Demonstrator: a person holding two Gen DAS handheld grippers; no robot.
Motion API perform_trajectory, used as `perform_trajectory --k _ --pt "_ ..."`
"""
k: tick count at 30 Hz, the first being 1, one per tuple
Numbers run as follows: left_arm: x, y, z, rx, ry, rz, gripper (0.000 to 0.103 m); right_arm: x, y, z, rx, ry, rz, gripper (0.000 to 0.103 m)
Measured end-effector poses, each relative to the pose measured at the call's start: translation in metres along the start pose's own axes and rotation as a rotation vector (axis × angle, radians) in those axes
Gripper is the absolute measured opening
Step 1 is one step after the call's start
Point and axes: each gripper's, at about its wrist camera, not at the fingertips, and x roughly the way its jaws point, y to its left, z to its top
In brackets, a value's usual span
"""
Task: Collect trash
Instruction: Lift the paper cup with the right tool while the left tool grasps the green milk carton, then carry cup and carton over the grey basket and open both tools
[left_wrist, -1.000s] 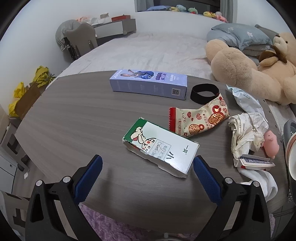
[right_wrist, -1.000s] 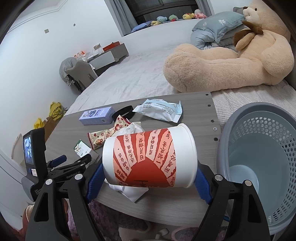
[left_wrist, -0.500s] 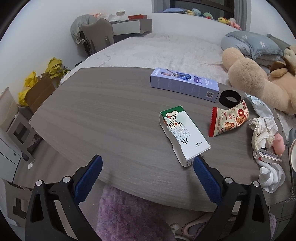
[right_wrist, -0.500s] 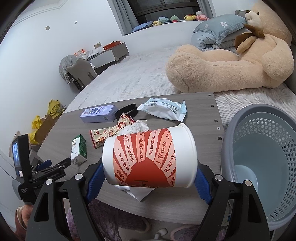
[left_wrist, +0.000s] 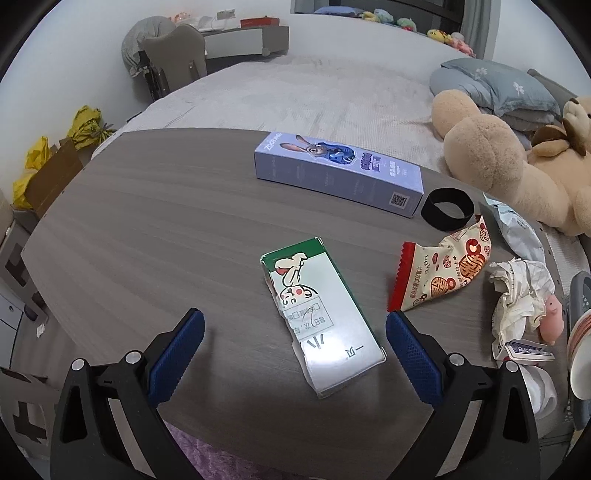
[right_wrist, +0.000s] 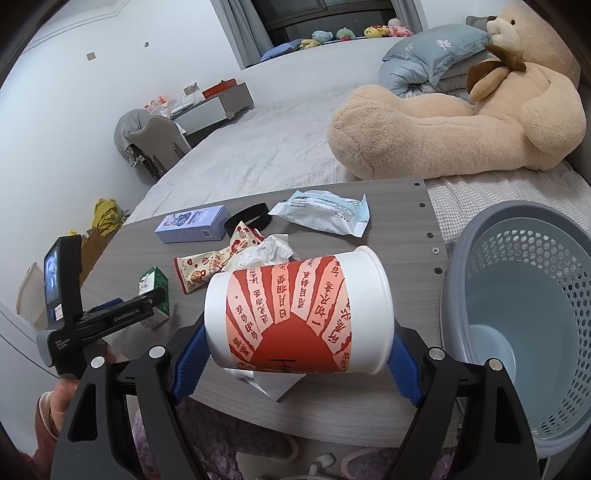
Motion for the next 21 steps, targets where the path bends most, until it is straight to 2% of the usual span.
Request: perform_trajectory --k 3,8,9,12,13,21 --pt "0.004 0.001 -0.001 -0.004 0.004 -0.004 0.095 0.002 -0.003 0.001 0.008 0.003 0.000 0.079" --pt "0.005 -0.001 -0.002 0.019 0.001 -0.020 0.074 0.004 -0.004 0.000 0.012 0.009 0.005 0.079" --pt "0.006 0.000 -0.002 0.020 0.012 -0.030 0.065 0.004 -0.003 0.000 0.012 0.008 0.006 0.079" --pt "0.004 0.002 -0.004 0.023 0.013 -0.043 0.049 0.002 -0.002 0.000 0.011 0.006 0.008 0.079" --pt "0.003 0.003 -0.004 0.023 0.014 -0.050 0.038 0.001 -0.002 0.000 0.011 0.005 0.008 0.079" --pt "-0.020 0.005 -0.008 0.044 -0.004 -0.053 0.036 -0.007 -0.003 -0.002 0.019 -0.006 0.019 0.079"
